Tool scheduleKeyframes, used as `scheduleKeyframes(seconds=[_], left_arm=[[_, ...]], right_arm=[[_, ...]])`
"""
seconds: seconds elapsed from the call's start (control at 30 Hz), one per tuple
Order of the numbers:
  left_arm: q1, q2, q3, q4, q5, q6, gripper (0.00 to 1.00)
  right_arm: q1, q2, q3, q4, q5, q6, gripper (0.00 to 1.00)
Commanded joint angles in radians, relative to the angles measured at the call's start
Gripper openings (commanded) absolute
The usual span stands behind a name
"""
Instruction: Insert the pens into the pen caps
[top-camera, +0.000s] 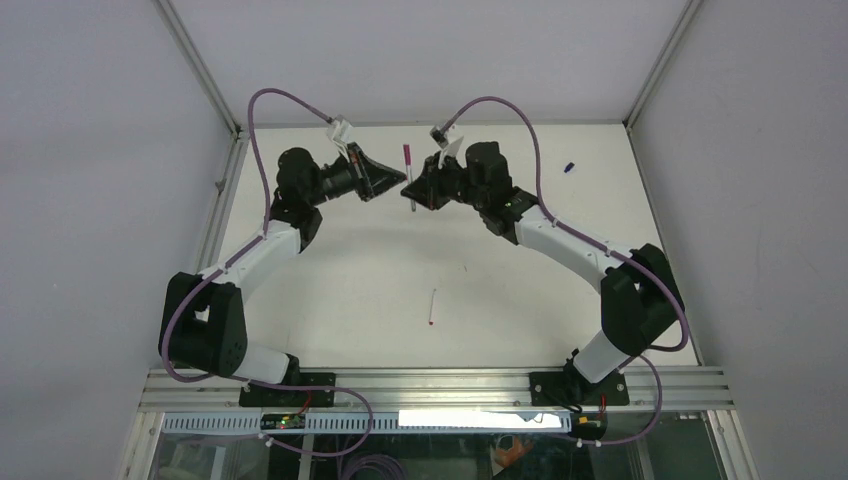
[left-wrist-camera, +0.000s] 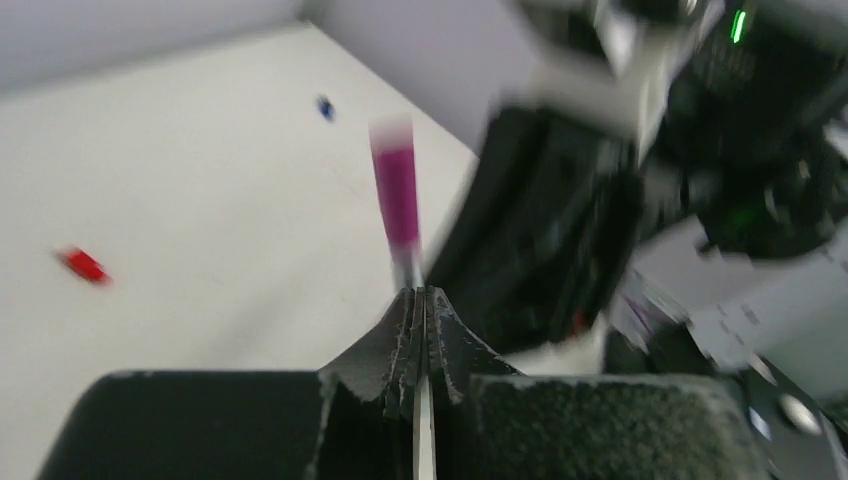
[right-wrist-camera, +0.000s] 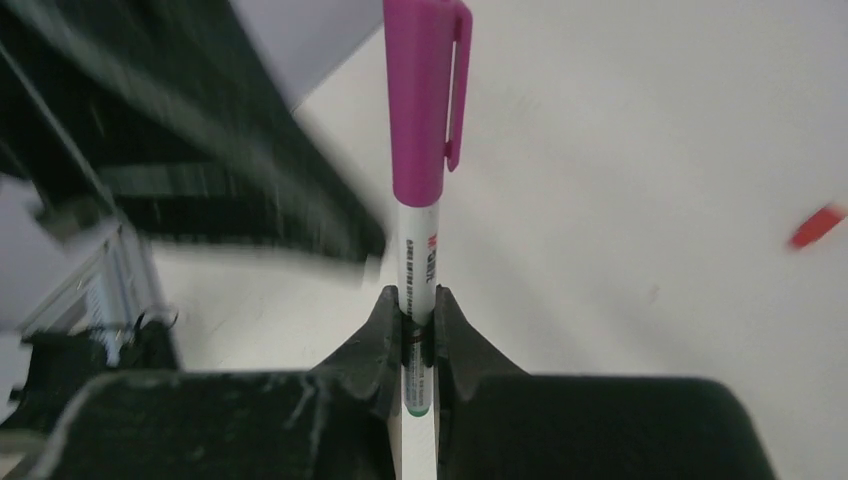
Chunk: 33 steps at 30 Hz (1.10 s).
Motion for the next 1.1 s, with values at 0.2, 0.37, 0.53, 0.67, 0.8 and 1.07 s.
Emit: scheduleKeyframes(seconds=[0.2, 0.37, 0.53, 0.67, 0.8, 1.07], left_arm=[[-0.099, 0.016, -0.1, -0.269, 0.271, 0.034, 0.0], [-0.09, -0.01, -0.076, -0.307, 0.262, 0.054, 0.06], [-0.008, -0.097, -0.06, -0.328, 0.252, 0.06, 0.33], [0.084, -0.164, -0.015, -0.267, 0.213, 0.014, 0.61], [0.086, -0.149, 0.104, -0.292, 0.179, 0.041, 0.61], [0.086, -0.084, 0.187, -0.272, 0.139, 0.064, 0.65]], right_arm=[[-0.094, -0.093, 0.119, 0.423, 0.195, 0.03, 0.0], [-0.094, -0.101, 0.079, 0.432, 0.201, 0.039, 0.0], [-0.099, -0.138, 0.017, 0.416, 0.218, 0.023, 0.0], [-0.095, -0.159, -0.041, 0.386, 0.185, 0.025, 0.0], [-0.059, -0.157, -0.079, 0.343, 0.151, 0.021, 0.0], [0.016, -0.144, -0.1, 0.269, 0.094, 0.005, 0.0]])
